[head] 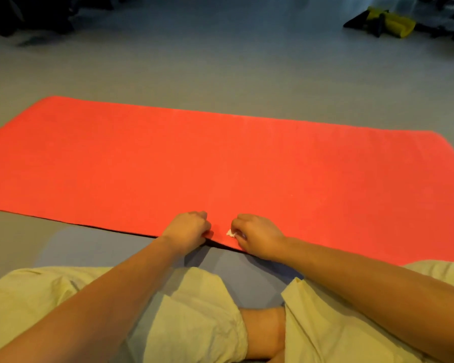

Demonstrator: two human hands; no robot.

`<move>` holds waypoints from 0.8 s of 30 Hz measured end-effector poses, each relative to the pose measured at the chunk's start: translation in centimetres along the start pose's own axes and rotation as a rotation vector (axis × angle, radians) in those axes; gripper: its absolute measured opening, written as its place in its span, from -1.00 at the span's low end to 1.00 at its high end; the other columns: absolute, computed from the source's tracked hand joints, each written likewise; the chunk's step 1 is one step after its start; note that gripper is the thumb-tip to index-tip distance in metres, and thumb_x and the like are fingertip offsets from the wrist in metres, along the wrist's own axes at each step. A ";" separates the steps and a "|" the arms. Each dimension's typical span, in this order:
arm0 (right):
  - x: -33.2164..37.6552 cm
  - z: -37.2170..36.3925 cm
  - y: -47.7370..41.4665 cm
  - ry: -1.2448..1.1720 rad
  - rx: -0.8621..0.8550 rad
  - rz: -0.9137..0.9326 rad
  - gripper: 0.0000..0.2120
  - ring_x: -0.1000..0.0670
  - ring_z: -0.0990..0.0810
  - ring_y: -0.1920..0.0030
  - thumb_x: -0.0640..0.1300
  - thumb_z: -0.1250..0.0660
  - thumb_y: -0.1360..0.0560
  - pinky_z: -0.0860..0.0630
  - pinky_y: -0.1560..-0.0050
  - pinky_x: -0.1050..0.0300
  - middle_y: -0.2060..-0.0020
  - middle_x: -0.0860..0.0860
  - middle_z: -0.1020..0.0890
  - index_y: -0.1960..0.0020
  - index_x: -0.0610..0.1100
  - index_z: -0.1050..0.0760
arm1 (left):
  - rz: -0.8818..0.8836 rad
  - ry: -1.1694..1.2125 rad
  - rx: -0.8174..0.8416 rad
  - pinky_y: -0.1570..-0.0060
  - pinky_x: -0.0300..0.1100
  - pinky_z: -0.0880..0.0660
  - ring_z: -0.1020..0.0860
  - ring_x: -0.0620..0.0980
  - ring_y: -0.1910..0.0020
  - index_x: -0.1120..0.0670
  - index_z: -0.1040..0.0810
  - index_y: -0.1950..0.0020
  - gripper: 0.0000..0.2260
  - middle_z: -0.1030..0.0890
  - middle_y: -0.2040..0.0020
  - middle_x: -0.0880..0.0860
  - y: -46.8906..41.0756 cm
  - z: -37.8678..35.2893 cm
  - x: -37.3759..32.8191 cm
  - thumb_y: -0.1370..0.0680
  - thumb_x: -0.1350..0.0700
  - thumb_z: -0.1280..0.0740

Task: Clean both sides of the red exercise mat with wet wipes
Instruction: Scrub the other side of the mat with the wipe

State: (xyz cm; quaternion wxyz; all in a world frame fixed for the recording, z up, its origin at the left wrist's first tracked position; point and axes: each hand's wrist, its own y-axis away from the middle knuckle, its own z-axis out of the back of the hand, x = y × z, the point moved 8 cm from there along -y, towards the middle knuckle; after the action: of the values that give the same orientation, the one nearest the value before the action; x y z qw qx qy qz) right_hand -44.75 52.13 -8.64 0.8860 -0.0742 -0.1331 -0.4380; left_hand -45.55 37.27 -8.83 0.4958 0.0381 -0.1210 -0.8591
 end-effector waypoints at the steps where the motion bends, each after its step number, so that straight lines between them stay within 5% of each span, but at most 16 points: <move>1: 0.0 0.0 0.0 -0.009 -0.003 0.004 -0.85 -0.14 -0.55 0.03 -0.13 -0.25 -0.52 -0.46 0.18 0.00 0.04 -0.03 -0.57 -0.05 -0.07 -0.54 | -0.020 -0.006 0.000 0.15 -0.01 -0.35 -0.56 0.20 -0.08 0.08 -0.64 -0.09 -0.80 -0.54 -0.07 0.10 -0.1 -0.1 -0.3 -0.65 0.00 -0.29; 5: 0.2 -0.3 -0.2 -0.044 0.027 0.021 -0.87 -0.12 -0.54 0.05 -0.08 -0.26 -0.53 -0.42 0.20 0.04 0.05 -0.01 -0.56 -0.03 -0.05 -0.53 | -0.094 0.025 0.054 0.18 -0.01 -0.42 -0.56 0.18 0.02 0.07 -0.61 0.01 -0.73 -0.52 0.01 0.06 -0.8 -0.2 -0.6 -0.61 -0.12 -0.32; 9: 0.4 -1.3 0.0 -0.041 0.047 0.039 -0.90 -0.12 -0.54 0.06 -0.09 -0.25 -0.53 -0.39 0.23 0.04 0.08 0.00 -0.54 0.02 -0.04 -0.54 | -0.045 0.316 0.134 0.12 -0.04 -0.51 -0.56 -0.02 0.07 0.04 -0.63 0.20 -0.30 -0.57 0.05 -0.01 -2.9 0.2 1.5 -0.23 -0.61 -0.37; 11: 0.3 -1.4 -0.2 -0.048 0.040 0.045 -0.88 -0.11 -0.55 0.06 -0.11 -0.26 -0.51 -0.43 0.22 0.02 0.09 0.00 -0.55 0.03 -0.04 -0.57 | -0.047 0.359 0.127 0.02 -0.14 -0.48 -0.52 -0.08 -0.08 -0.03 -0.66 0.17 -0.43 -0.52 -0.09 -0.05 -4.5 0.4 2.1 -0.23 -0.52 -0.47; 13: -0.3 -1.1 -0.9 -0.054 0.027 0.049 -0.87 -0.11 -0.56 0.06 -0.11 -0.27 -0.49 -0.49 0.20 0.00 0.11 0.01 -0.55 0.05 -0.02 -0.59 | -0.028 0.323 0.100 -0.01 -0.17 -0.40 -0.46 0.00 -0.22 -0.07 -0.61 0.02 -0.58 -0.44 -0.18 -0.03 -5.9 0.3 2.2 -0.28 -0.22 -0.65; 16: -2.6 -0.1 -3.4 -0.062 -0.010 -0.015 -0.87 -0.12 -0.59 0.06 -0.09 -0.29 -0.49 -0.51 0.18 -0.02 0.12 0.01 -0.57 0.05 -0.02 -0.61 | 0.045 0.264 0.094 -0.13 -0.07 -0.47 -0.39 0.10 -0.33 -0.05 -0.50 -0.30 -0.20 -0.40 -0.28 0.03 -7.3 0.3 2.4 -0.14 -0.13 -0.73; 19: -4.9 1.0 -6.0 -0.071 -0.083 -0.136 -0.86 -0.15 -0.61 0.05 -0.09 -0.29 -0.48 -0.51 0.18 -0.02 0.12 -0.01 -0.59 0.05 -0.03 -0.62 | 0.056 0.167 0.174 -0.42 0.11 -0.40 -0.17 0.15 -0.58 -0.03 -0.19 -0.64 0.23 -0.18 -0.59 0.11 -7.9 0.3 2.5 -0.09 -0.20 -0.73; 21: -5.2 1.1 -6.4 -0.046 -0.117 -0.188 -0.86 -0.17 -0.61 0.04 -0.10 -0.30 -0.49 -0.49 0.17 -0.01 0.12 -0.04 -0.60 0.05 -0.07 -0.62 | 0.068 0.159 0.245 -0.53 0.09 -0.30 -0.10 0.17 -0.63 0.01 -0.11 -0.68 0.28 -0.08 -0.66 0.14 -8.2 0.3 2.6 -0.12 -0.22 -0.72; 24: -2.6 0.4 -4.8 0.056 -0.139 -0.045 -0.82 -0.20 -0.58 0.10 -0.06 -0.23 -0.59 -0.48 0.20 -0.05 0.14 -0.10 -0.57 0.09 -0.13 -0.53 | 0.085 0.171 0.239 -0.46 0.00 -0.36 -0.32 0.20 -0.50 -0.01 -0.35 -0.57 0.05 -0.31 -0.53 0.14 -9.4 1.4 2.9 -0.17 -0.25 -0.70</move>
State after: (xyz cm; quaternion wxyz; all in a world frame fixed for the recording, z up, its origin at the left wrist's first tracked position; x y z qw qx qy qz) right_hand -50.15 51.30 -8.98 0.8720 -0.1202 -0.0792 -0.4678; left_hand -55.21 39.51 -9.68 0.5323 0.1646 -0.1813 -0.8104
